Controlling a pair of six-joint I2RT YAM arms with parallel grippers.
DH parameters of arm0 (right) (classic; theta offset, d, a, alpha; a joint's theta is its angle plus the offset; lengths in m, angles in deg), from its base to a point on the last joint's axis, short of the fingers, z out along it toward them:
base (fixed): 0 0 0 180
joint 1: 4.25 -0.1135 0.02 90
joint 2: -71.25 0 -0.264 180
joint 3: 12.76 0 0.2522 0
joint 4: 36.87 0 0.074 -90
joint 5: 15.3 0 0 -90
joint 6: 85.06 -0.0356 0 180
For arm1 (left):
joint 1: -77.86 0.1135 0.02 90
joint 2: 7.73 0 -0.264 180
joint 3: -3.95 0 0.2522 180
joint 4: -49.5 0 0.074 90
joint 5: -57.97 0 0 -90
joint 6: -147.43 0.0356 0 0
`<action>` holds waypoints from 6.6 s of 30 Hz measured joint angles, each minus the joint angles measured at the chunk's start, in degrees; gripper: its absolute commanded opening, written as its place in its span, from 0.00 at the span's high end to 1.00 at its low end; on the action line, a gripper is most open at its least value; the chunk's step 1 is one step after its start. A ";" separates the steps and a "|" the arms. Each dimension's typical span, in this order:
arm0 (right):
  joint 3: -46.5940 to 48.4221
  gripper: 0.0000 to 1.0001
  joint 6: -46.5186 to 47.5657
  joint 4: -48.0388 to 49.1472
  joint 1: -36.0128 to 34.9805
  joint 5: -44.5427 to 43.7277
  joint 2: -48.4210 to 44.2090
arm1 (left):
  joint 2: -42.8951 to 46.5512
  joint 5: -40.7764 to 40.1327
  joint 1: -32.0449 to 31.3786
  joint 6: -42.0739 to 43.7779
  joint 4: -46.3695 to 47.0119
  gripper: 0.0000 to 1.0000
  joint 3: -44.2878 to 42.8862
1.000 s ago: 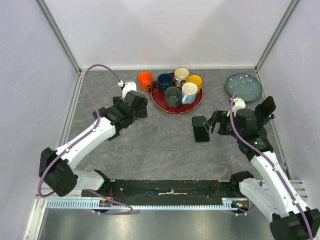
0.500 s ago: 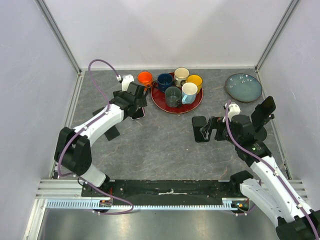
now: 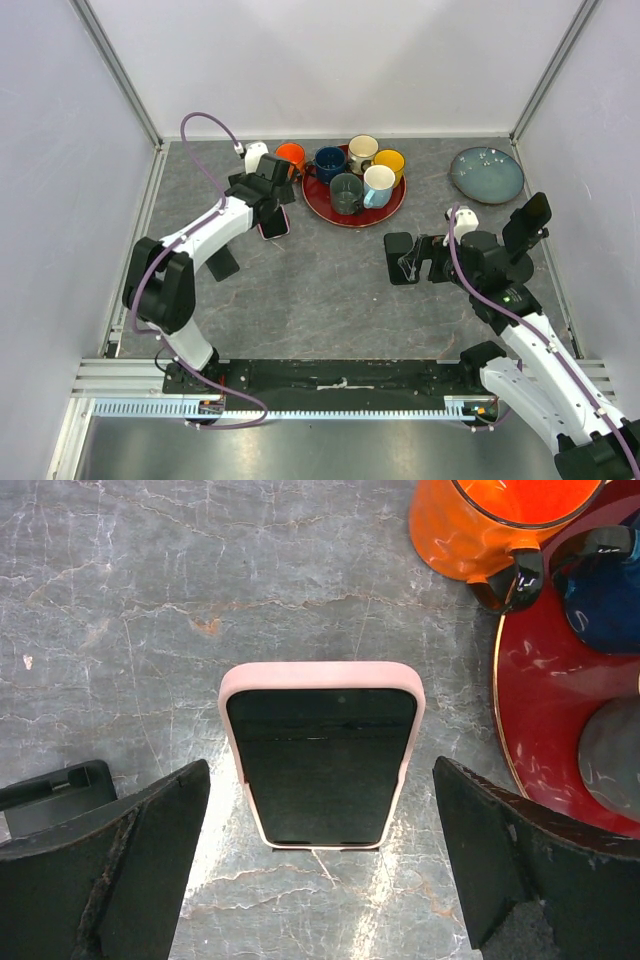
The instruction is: Remove the phone from the phone stand
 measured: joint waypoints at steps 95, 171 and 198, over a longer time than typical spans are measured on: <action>-0.24 0.02 -2.01 4.55 -0.11 11.98 1.95 | 18.95 16.50 -1.18 0.02 2.05 0.73 5.46; -5.46 1.00 -8.90 20.94 -21.64 2.40 21.55 | 49.20 14.40 -5.33 1.81 -6.34 0.07 12.35; -4.24 0.90 -20.04 25.18 -10.43 13.05 38.32 | 59.87 8.98 2.91 13.03 -8.15 0.07 25.05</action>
